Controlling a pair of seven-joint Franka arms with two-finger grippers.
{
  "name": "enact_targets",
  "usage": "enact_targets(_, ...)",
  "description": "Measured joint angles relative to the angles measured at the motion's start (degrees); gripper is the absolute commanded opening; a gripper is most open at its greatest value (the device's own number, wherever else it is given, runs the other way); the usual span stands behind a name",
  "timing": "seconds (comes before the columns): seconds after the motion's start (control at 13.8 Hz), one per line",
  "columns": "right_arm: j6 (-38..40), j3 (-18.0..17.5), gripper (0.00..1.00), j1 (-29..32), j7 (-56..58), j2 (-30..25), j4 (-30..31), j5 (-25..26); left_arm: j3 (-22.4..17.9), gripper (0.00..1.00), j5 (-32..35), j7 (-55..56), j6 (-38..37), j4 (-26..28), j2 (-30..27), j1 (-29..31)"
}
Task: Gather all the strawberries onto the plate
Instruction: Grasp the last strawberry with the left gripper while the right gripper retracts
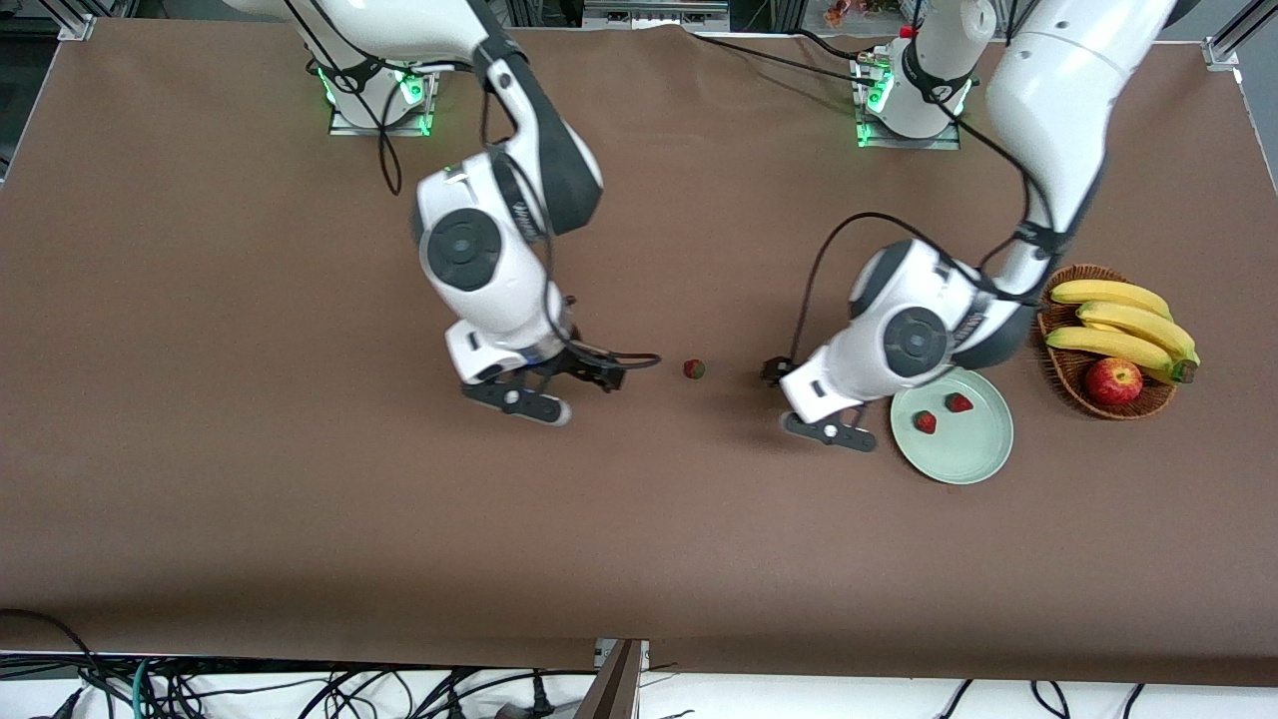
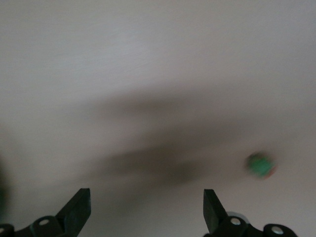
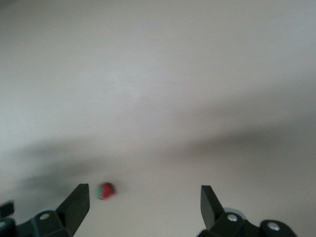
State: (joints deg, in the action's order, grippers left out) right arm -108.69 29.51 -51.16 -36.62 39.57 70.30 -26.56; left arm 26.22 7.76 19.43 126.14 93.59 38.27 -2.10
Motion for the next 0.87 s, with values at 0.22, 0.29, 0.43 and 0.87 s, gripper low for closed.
enact_targets(0.22, 8.9, 5.64, 1.0, 0.36, 7.13, -3.54, 0.3, 0.0, -0.04, 1.0, 0.0, 13.45, 9.78, 0.03, 2.76, -5.42)
enact_targets(0.29, 10.68, 6.87, 1.0, 0.47, 8.9, -4.95, 0.75, 0.0, -0.08, 1.0, 0.0, 16.04, 11.76, 0.04, 3.79, -6.81)
enact_targets(0.43, 13.13, 8.73, 1.0, 0.55, 12.39, -8.2, 2.49, 0.0, -0.23, 1.0, 0.01, 19.81, 13.38, 0.05, 5.67, -9.06)
enact_targets(0.87, 21.2, 12.86, 1.0, 0.55, 20.18, -17.69, 5.33, 5.25, -1.15, 0.95, 3.11, 22.9, 13.49, 1.48, 6.63, -11.41)
